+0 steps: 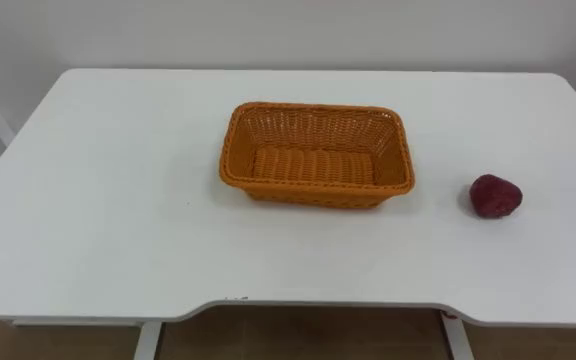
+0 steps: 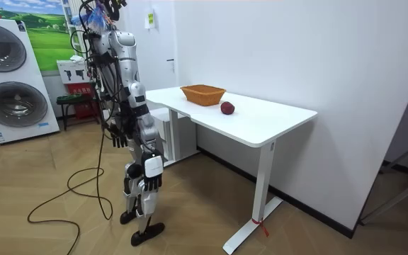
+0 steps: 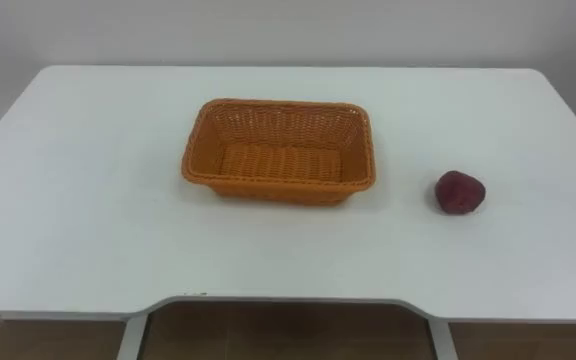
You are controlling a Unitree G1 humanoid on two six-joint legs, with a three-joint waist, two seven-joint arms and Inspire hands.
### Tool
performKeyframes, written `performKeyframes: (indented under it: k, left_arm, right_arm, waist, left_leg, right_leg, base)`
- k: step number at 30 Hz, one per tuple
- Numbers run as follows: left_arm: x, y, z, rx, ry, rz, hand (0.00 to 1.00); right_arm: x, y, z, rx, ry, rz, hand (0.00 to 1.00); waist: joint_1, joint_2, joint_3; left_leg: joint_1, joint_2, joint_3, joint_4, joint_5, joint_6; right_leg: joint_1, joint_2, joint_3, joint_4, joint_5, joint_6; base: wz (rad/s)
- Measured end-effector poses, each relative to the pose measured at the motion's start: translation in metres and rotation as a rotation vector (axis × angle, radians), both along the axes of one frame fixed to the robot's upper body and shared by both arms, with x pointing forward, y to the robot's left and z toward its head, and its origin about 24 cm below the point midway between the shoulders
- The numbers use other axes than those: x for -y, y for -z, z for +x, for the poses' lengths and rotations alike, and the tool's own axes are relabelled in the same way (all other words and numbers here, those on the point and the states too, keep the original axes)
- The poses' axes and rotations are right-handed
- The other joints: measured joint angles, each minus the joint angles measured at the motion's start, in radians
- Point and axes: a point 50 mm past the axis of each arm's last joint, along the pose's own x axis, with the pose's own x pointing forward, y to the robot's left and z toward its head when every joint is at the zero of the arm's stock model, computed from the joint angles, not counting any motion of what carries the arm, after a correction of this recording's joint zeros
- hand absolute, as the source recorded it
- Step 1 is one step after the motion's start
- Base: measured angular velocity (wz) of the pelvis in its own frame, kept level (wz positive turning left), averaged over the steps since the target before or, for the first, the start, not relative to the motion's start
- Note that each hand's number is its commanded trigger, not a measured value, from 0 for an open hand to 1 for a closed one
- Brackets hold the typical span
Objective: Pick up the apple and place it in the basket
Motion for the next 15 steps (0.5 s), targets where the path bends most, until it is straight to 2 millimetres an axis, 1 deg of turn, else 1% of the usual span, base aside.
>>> performKeyframes:
  k: [5,8,11,14,15]
  left_arm:
    - [0.000,0.000,0.000,0.000,0.000,0.001,0.00]
    - [0.001,0.000,-0.004,-0.008,-0.004,0.007,0.00]
    - [0.003,0.001,-0.003,-0.001,-0.005,0.020,0.00]
    - [0.004,0.001,-0.003,0.007,-0.023,0.015,0.00]
    - [0.004,0.001,-0.007,0.000,-0.037,0.013,0.00]
  right_arm:
    - [0.000,0.000,0.003,0.007,0.004,-0.004,0.00]
    - [0.000,0.000,0.002,0.011,0.027,-0.032,0.00]
    - [0.000,0.000,0.003,0.035,0.149,-0.068,0.00]
    - [-0.001,0.000,-0.008,0.037,0.346,-0.109,0.00]
    - [-0.001,-0.001,-0.014,0.036,0.446,-0.131,0.00]
  waist:
    - [0.000,-0.002,-0.0005]
    - [0.000,-0.004,-0.0017]
    - [0.001,-0.005,-0.0016]
    - [-0.004,-0.006,-0.0002]
    - [-0.008,-0.004,0.0004]
  left_leg:
    - [0.001,-0.001,0.000,0.000,0.000,0.000]
    - [0.008,0.000,0.001,0.001,0.000,0.000]
    - [0.009,0.000,0.001,0.001,0.000,0.000]
    - [0.009,0.001,0.001,-0.001,0.000,0.000]
    - [0.011,0.002,0.002,-0.001,0.000,-0.001]
  right_leg:
    - [0.000,0.000,0.000,-0.003,0.000,0.000]
    - [0.003,0.000,0.002,-0.001,0.000,0.000]
    - [0.003,0.001,0.004,0.000,0.000,0.000]
    - [0.006,0.001,0.004,0.000,0.000,0.000]
    - [0.008,0.002,0.007,0.001,0.000,0.000]
  base:
    - [0.00]
    - [0.00]
    - [0.00]
    - [0.00]
    - [0.00]
